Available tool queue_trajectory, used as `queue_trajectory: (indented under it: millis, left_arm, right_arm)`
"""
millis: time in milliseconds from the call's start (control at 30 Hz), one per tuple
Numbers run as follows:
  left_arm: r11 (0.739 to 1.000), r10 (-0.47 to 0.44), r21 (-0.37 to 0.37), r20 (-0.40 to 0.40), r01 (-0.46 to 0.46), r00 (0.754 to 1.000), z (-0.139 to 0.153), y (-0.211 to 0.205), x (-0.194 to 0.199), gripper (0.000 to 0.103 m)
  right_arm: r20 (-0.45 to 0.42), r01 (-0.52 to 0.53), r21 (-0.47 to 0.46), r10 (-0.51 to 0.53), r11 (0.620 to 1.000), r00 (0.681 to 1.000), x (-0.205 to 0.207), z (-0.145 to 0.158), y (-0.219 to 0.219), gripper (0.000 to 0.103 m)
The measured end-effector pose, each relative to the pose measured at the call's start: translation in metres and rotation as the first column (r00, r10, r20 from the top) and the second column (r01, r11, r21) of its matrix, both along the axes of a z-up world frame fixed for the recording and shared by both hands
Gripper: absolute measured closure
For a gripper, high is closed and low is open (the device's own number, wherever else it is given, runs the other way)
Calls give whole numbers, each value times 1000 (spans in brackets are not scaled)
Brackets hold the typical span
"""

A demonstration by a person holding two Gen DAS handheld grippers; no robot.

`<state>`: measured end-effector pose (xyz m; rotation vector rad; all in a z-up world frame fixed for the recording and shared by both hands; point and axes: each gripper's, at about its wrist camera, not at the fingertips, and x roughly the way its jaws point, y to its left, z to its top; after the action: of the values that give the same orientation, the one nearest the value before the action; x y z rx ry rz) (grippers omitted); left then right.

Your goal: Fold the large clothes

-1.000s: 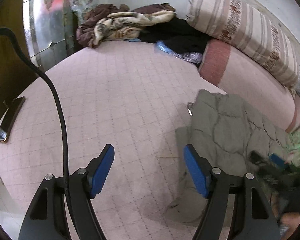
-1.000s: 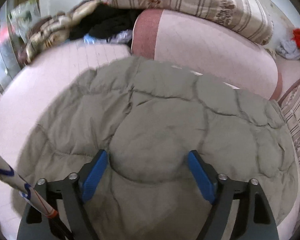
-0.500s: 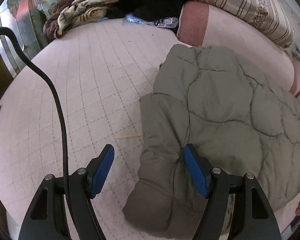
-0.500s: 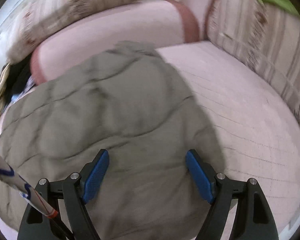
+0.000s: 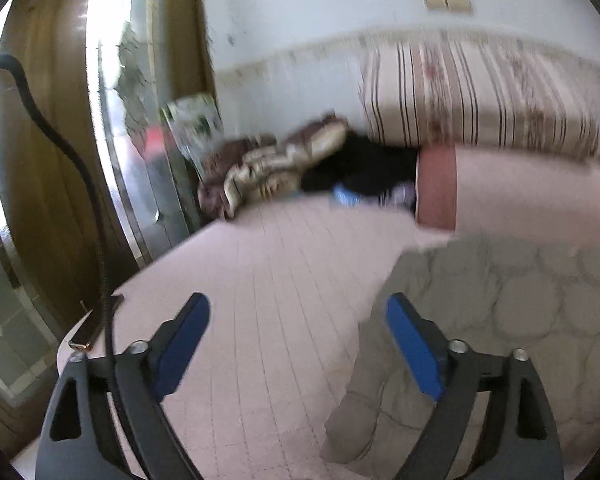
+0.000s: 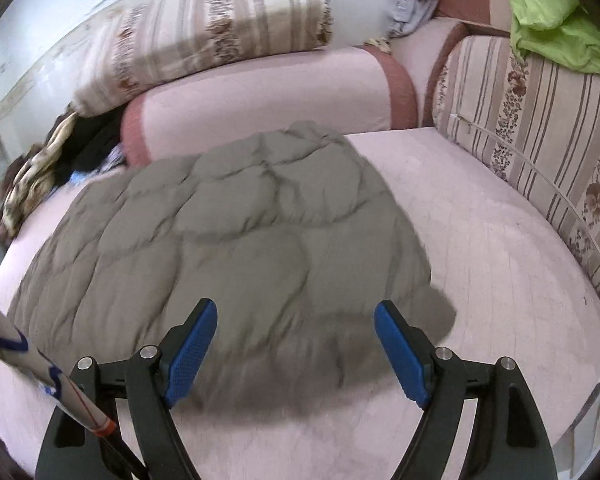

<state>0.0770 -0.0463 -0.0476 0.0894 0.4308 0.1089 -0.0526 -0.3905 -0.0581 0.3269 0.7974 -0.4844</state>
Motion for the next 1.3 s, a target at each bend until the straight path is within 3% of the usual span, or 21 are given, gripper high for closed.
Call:
queue_trajectory:
  millis: [100, 233, 433, 600, 833, 1033, 1300]
  left_arm:
    - [997, -9, -71, 58, 13, 998, 20, 10, -23, 1]
    - [995, -54, -78, 82, 61, 995, 27, 12, -57, 0]
    - [982, -143, -131, -48, 136, 989, 13, 5, -88, 0]
    - [981, -175, -108, -120, 163, 977, -8, -9, -101, 0]
    - [965, -259, -112, -258, 237, 931, -42, -25, -98, 0]
    - [962, -272, -107, -329, 250, 904, -64, -31, -90, 0]
    - [956, -294, -99, -362, 278, 885, -76, -39, -87, 0]
  right_arm:
    - [-6, -7, -30, 6, 1000, 1000, -22, -7, 18, 18]
    - [-13, -2, 7, 2, 1000, 1000, -43, -16, 31, 16]
    - [-43, 13, 14, -12, 1000, 999, -54, -24, 40, 16]
    - [-39, -13, -44, 11, 999, 999, -63, -23, 58, 14]
    - [-93, -74, -118, 63, 990, 994, -61, -36, 84, 12]
    - [-126, -87, -119, 72, 989, 989, -53, -47, 87, 12]
    - [-165, -73, -115, 54, 991, 985, -46, -61, 84, 12]
